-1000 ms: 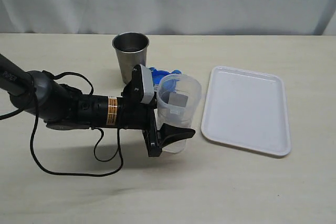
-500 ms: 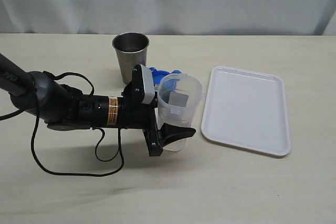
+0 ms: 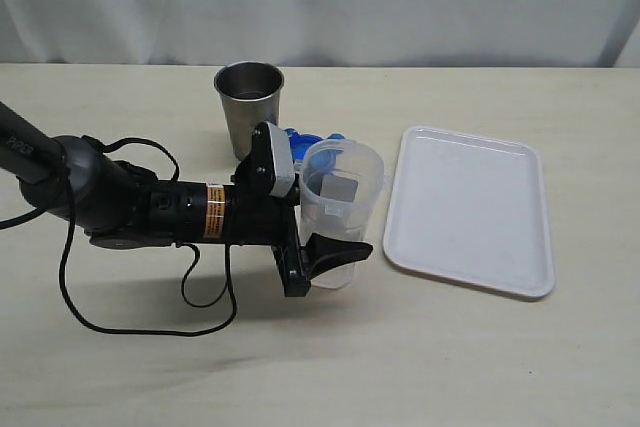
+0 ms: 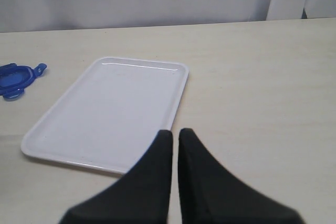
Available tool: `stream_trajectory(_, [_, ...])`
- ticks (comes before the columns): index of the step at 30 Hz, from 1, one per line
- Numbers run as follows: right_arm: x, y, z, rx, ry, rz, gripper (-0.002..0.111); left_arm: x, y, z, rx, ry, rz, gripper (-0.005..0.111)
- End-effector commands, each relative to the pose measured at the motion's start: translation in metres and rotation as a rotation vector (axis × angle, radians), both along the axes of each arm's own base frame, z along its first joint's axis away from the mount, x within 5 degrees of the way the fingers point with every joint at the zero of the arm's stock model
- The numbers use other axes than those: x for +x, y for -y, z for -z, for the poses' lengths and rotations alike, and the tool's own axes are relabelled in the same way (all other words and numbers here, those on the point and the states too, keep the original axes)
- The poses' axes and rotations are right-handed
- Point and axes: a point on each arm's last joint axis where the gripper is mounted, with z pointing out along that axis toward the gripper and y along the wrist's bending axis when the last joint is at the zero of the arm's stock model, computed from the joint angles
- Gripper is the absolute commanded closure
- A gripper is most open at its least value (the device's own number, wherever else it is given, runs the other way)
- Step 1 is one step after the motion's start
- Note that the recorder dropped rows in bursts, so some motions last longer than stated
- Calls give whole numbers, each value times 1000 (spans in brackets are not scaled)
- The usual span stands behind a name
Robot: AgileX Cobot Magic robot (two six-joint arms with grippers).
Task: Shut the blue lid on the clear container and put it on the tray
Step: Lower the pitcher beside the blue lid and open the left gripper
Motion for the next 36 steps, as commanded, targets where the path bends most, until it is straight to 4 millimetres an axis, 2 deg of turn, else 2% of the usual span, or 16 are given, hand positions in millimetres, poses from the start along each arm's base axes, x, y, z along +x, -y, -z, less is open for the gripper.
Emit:
stream_trajectory(1, [0, 0, -2, -6, 21, 3, 104, 2, -1, 0, 8, -4, -15, 31])
stream_trajectory(18, [0, 0, -2, -6, 21, 3, 104, 1, -1, 0, 9, -14, -4, 29])
stream_trajectory(22, [0, 0, -2, -6, 21, 3, 104, 5, -8, 0, 8, -18, -24, 12])
stream_trajectory(25, [0, 0, -2, -6, 21, 3, 104, 6, -12, 1, 13, -23, -28, 3])
stream_trajectory(36, [0, 0, -2, -6, 21, 3, 104, 4, -15, 2, 30, -18, 8, 3])
